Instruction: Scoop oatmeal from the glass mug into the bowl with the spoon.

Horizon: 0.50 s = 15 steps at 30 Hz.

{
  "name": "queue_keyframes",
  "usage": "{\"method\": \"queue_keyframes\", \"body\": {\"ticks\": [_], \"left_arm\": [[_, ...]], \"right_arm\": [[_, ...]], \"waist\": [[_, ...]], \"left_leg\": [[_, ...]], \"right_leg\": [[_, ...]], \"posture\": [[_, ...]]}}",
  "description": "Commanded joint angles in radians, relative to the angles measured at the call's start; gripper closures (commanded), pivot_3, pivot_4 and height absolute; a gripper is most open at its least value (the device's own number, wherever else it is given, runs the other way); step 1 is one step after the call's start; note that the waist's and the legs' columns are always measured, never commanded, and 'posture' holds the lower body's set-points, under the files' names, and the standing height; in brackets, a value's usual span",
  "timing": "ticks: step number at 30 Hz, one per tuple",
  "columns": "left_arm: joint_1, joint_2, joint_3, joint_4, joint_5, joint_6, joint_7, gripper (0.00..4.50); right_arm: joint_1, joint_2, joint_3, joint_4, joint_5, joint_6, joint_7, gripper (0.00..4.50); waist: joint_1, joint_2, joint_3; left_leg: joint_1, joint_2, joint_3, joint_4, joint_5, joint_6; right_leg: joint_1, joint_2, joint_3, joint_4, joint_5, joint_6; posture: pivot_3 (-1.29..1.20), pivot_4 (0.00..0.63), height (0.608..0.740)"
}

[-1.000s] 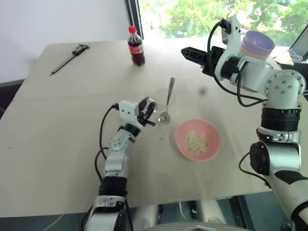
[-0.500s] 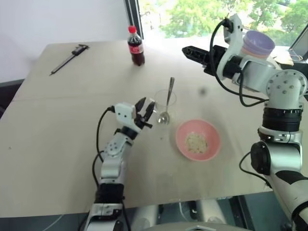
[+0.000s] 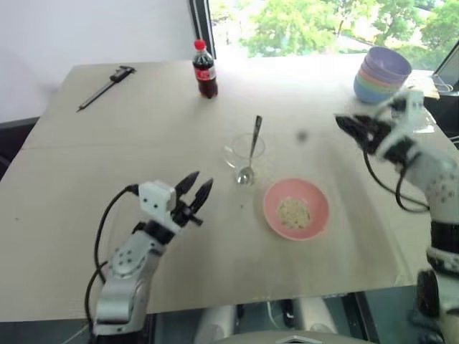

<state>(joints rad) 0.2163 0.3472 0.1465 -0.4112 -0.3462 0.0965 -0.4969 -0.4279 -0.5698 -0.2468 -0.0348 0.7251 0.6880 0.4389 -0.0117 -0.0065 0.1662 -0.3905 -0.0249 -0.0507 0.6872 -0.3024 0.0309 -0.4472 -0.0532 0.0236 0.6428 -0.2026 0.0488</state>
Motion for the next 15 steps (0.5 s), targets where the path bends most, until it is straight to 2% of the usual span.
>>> {"method": "queue_keyframes", "body": {"ticks": [1, 3, 4, 5, 9, 15], "left_arm": [[0.06, 0.023, 0.059, -0.051, -0.006, -0.026, -0.005, 1.37], [0.117, 0.041, 0.087, -0.07, -0.023, -0.017, -0.026, 0.45], [0.135, 0.044, 0.093, -0.078, -0.028, -0.008, -0.026, 0.01], [0.149, 0.048, 0.094, -0.086, -0.037, 0.015, -0.023, 0.0], [0.215, 0.055, 0.079, -0.117, -0.006, 0.027, -0.021, 0.0], [0.239, 0.038, 0.069, -0.153, 0.019, 0.045, 0.021, 0.0]], "right_arm": [[0.085, -0.039, -0.024, -0.028, -0.056, -0.171, 0.178, 1.26], [0.203, -0.066, -0.005, -0.018, -0.111, -0.267, 0.29, 0.75], [0.242, -0.073, 0.0, -0.007, -0.132, -0.303, 0.323, 0.36], [0.272, -0.078, 0.002, 0.006, -0.143, -0.323, 0.35, 0.06], [0.364, -0.084, 0.003, 0.045, -0.184, -0.425, 0.456, 0.06], [0.381, -0.075, 0.013, 0.117, -0.236, -0.528, 0.527, 0.06]], "waist": [[-0.002, 0.0, 0.0], [-0.002, 0.001, 0.0], [-0.002, 0.001, 0.0], [-0.002, 0.001, 0.0], [-0.002, 0.0, 0.001], [-0.003, 0.0, 0.001]], "left_leg": [[0.001, 0.0, 0.001, 0.0, 0.0, 0.0], [0.005, 0.0, 0.002, -0.001, 0.0, 0.0], [0.009, 0.001, 0.001, -0.001, -0.001, 0.001], [0.013, 0.001, 0.001, -0.002, -0.001, 0.001], [0.024, 0.002, 0.002, -0.002, -0.002, 0.002], [0.032, 0.003, 0.003, -0.002, -0.003, 0.004]], "right_leg": [[0.0, 0.0, 0.001, 0.0, 0.0, 0.0], [0.003, 0.001, 0.002, 0.001, 0.0, 0.0], [0.007, 0.002, 0.001, 0.0, 0.0, 0.0], [0.011, 0.002, 0.001, -0.001, -0.001, 0.0], [0.023, 0.003, 0.002, -0.003, -0.001, 0.0], [0.031, 0.004, 0.002, -0.006, -0.004, -0.001]], "posture": [[0.0, 0.15, 0.74], [0.0, 0.15, 0.74], [0.0, 0.15, 0.74], [0.0, 0.15, 0.74], [0.0, 0.15, 0.74], [0.0, 0.15, 0.74]]}}
